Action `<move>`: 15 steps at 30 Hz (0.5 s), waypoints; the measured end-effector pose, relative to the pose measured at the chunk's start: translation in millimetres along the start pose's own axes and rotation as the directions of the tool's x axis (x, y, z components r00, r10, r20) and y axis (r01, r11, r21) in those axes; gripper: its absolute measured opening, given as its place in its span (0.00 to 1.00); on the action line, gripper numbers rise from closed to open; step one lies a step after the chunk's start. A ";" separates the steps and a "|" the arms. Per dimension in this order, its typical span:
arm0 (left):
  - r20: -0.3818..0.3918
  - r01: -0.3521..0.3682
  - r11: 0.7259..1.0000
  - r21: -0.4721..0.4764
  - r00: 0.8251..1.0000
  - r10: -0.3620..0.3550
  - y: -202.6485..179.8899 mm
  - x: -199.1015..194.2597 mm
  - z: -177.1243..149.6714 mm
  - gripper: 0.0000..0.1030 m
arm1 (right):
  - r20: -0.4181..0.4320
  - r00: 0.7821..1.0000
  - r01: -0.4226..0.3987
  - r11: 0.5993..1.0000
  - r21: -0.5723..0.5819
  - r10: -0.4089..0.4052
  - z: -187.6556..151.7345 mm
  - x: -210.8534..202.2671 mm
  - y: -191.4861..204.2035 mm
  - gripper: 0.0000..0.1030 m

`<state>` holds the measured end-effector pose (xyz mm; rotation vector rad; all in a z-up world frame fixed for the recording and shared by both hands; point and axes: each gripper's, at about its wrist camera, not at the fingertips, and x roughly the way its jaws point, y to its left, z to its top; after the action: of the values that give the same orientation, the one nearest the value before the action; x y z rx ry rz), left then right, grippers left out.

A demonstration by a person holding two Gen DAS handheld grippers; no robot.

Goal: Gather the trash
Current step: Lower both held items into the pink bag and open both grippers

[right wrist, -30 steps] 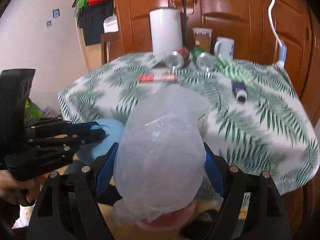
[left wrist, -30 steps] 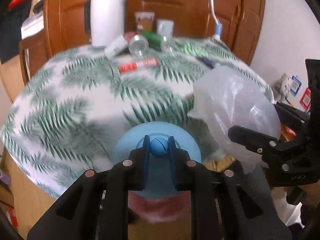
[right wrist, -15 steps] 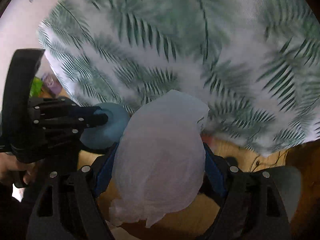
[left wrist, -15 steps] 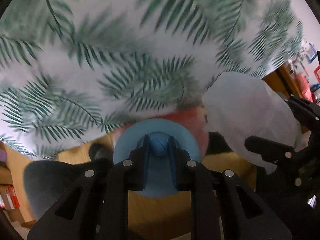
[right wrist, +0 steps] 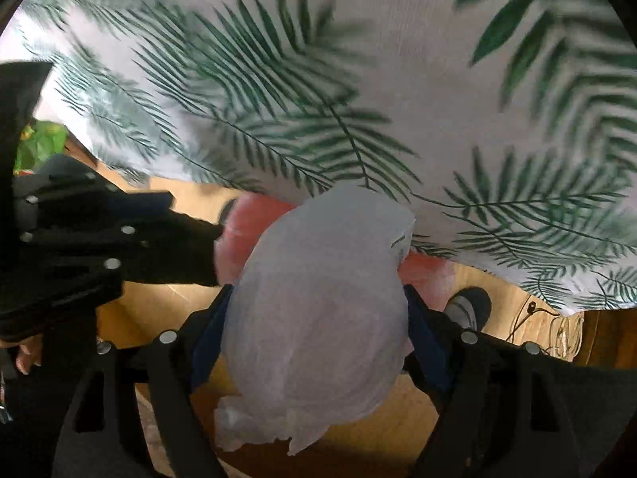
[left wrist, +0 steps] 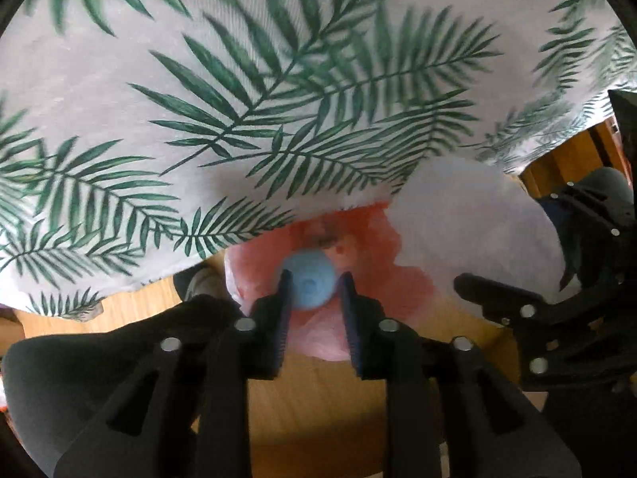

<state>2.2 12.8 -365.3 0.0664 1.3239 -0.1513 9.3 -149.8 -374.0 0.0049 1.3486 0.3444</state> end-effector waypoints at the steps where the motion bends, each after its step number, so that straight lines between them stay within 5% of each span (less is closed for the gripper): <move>1: -0.006 -0.005 1.000 -0.003 1.000 0.005 1.3 4.3 1.5 0.33 | -0.007 1.000 0.012 1.000 -0.006 -0.012 0.5 7.3 -0.5 0.89; 8: 0.004 -0.015 0.999 -0.033 1.000 0.015 6.6 -3.4 4.2 0.46 | -0.025 0.999 0.036 0.999 0.001 -0.036 -0.8 16.8 -7.7 0.95; 11: 0.049 -0.012 0.999 -0.048 0.999 0.015 9.0 -24.7 2.3 0.57 | 0.042 0.998 0.046 0.999 -0.008 -0.045 -4.1 -14.7 -3.5 0.95; 15: 0.182 -0.025 0.999 -0.028 0.983 0.030 -0.2 -90.7 -1.6 0.57 | 0.194 0.978 0.090 0.995 -0.036 -0.082 -7.7 -88.1 9.0 0.95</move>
<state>-20.8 19.4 -277.9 0.0475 1.1408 -0.1138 -15.8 -164.4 -290.0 -0.0561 1.1455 0.2935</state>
